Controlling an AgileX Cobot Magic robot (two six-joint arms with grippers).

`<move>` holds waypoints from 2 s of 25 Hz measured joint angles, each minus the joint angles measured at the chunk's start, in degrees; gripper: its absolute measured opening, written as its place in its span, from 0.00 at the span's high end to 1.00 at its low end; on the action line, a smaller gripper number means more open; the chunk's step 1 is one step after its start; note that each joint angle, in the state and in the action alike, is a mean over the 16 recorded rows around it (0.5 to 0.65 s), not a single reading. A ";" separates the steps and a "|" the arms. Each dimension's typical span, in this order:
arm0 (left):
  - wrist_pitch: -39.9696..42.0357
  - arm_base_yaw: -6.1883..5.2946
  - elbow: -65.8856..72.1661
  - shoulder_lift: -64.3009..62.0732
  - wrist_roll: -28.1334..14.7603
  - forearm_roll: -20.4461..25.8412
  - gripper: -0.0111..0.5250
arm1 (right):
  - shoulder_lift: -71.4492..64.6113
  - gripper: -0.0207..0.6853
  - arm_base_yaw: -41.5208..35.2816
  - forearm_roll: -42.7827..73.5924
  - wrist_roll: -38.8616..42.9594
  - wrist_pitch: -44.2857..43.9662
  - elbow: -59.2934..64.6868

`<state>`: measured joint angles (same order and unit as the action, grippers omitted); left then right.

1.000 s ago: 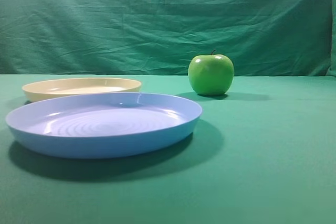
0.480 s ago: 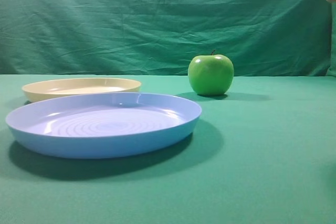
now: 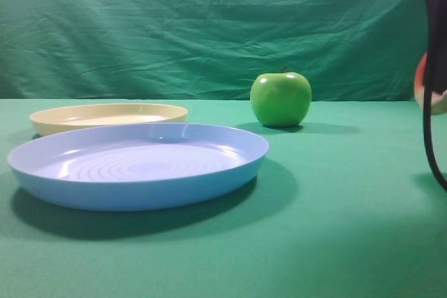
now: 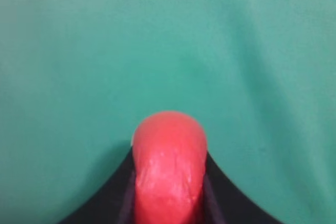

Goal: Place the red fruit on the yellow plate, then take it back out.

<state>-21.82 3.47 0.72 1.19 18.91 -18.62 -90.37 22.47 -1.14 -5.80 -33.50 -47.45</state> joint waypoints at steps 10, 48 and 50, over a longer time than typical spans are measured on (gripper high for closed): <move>0.00 0.00 0.00 0.00 0.00 0.00 0.98 | -1.54 0.09 0.00 0.09 0.01 -1.65 -2.08; 0.00 0.00 0.00 0.00 0.00 0.00 0.98 | 44.60 0.97 0.00 -8.54 3.41 -38.87 -23.68; 0.00 0.00 0.00 0.00 0.00 0.00 0.98 | 47.54 0.97 0.00 -8.19 3.71 -39.24 -22.64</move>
<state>-21.82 3.47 0.72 1.19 18.91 -18.62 -42.84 22.47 -9.32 -2.09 -72.75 -70.10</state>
